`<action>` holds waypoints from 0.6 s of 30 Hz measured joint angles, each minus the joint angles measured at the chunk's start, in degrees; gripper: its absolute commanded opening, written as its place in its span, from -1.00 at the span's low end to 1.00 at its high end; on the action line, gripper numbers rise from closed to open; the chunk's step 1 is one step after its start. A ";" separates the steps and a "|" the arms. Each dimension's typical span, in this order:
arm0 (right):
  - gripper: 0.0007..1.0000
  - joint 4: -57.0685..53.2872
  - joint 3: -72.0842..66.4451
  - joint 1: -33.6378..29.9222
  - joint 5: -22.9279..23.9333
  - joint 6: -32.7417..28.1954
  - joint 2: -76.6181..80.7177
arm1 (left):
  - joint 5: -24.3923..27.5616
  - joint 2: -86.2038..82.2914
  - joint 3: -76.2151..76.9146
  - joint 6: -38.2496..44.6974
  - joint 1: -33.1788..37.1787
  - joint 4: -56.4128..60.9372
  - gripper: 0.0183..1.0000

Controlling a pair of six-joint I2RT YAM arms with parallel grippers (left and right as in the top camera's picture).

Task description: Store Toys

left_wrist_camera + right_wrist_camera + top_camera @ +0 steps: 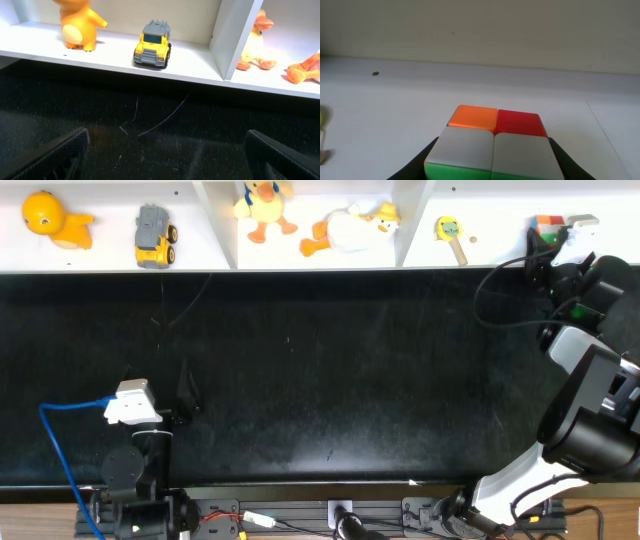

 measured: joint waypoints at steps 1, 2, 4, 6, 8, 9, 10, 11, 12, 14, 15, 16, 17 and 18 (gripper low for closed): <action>0.34 -0.20 0.07 -0.07 0.13 0.76 0.00 | 0.00 0.00 0.00 0.00 0.00 0.00 1.00; 0.39 -1.09 0.13 -0.15 0.42 1.14 0.02 | 0.00 0.00 0.00 0.00 0.00 0.00 1.00; 0.49 -1.95 0.13 -0.26 0.85 1.99 0.35 | 0.00 0.00 0.00 0.00 0.00 0.00 1.00; 0.69 -2.93 0.13 -0.37 0.96 2.93 0.48 | 0.00 0.02 0.00 0.00 0.00 0.00 1.00; 1.00 -3.54 0.17 -0.35 1.18 3.52 0.31 | 0.00 0.00 0.00 0.00 0.00 0.00 1.00; 1.00 -4.11 0.28 -0.37 1.29 3.43 0.04 | 0.00 0.02 0.00 0.00 0.00 0.00 1.00; 0.99 -5.14 0.33 -0.39 1.36 3.61 -0.42 | 0.00 0.02 0.00 0.00 0.00 0.00 1.00; 1.00 -6.47 0.33 -0.42 1.38 3.78 -1.03 | 0.00 0.00 0.00 0.00 0.00 0.00 1.00; 1.00 -8.00 0.33 -0.42 1.42 4.00 -1.73 | 0.00 0.02 0.00 0.00 0.00 0.00 1.00; 0.99 -11.41 0.26 -0.44 1.57 4.50 -3.43 | 0.00 0.02 0.00 0.00 0.00 0.00 1.00; 0.99 -13.40 0.24 -0.46 1.79 4.83 -4.52 | 0.00 0.00 0.00 0.00 0.00 0.00 1.00; 0.99 -15.82 0.17 -0.46 2.21 5.53 -6.01 | 0.00 0.02 0.00 0.00 0.00 0.00 1.00; 1.00 -18.45 0.15 -0.42 2.78 6.08 -7.65 | 0.00 0.00 0.00 0.00 0.00 0.00 1.00; 0.99 -21.14 0.13 -0.39 3.39 6.71 -9.55 | 0.00 0.02 0.00 0.00 0.00 0.00 1.00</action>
